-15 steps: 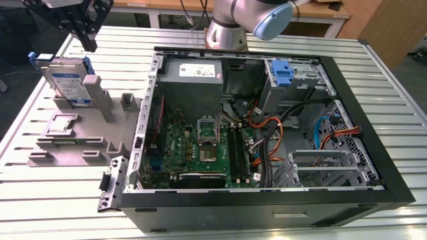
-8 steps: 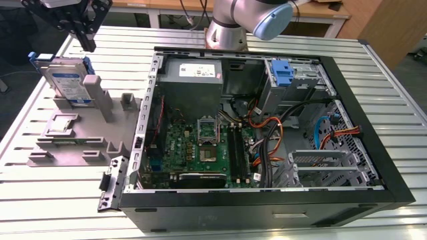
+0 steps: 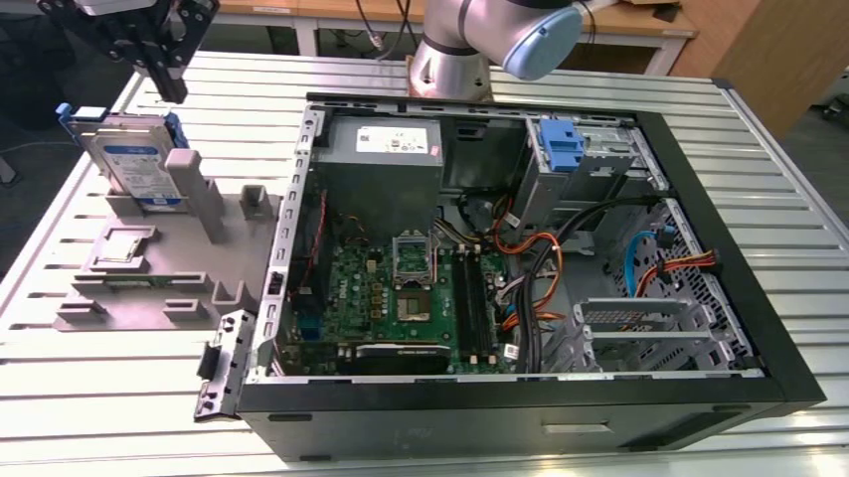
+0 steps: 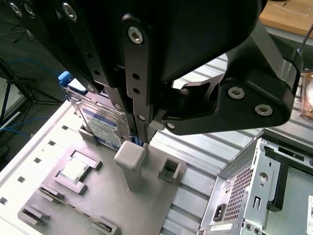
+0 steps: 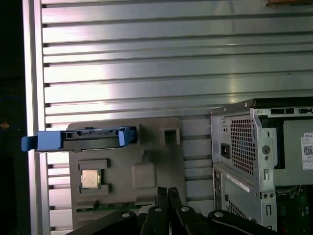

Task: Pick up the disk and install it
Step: 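Reach for the disk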

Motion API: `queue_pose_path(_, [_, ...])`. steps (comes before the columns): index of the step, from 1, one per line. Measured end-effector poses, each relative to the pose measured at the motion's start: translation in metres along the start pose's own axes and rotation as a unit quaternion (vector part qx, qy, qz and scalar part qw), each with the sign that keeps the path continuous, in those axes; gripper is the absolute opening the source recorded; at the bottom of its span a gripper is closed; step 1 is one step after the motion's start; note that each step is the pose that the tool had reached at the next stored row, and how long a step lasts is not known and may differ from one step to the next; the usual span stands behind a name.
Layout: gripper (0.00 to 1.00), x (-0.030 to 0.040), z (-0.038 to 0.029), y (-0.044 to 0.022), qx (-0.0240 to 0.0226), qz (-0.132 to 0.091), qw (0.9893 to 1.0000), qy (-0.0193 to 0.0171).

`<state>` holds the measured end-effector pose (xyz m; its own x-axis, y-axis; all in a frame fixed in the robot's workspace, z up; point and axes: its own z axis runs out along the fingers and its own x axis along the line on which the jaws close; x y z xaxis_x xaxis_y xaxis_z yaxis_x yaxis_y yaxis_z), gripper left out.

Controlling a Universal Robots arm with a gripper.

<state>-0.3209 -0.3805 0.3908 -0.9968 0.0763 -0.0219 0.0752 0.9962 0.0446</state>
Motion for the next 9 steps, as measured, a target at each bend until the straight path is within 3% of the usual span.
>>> queue_pose_path(9, [0.15, 0.0018, -0.0001, -0.0001, 0.0, 0.0, 1.0, 0.0])
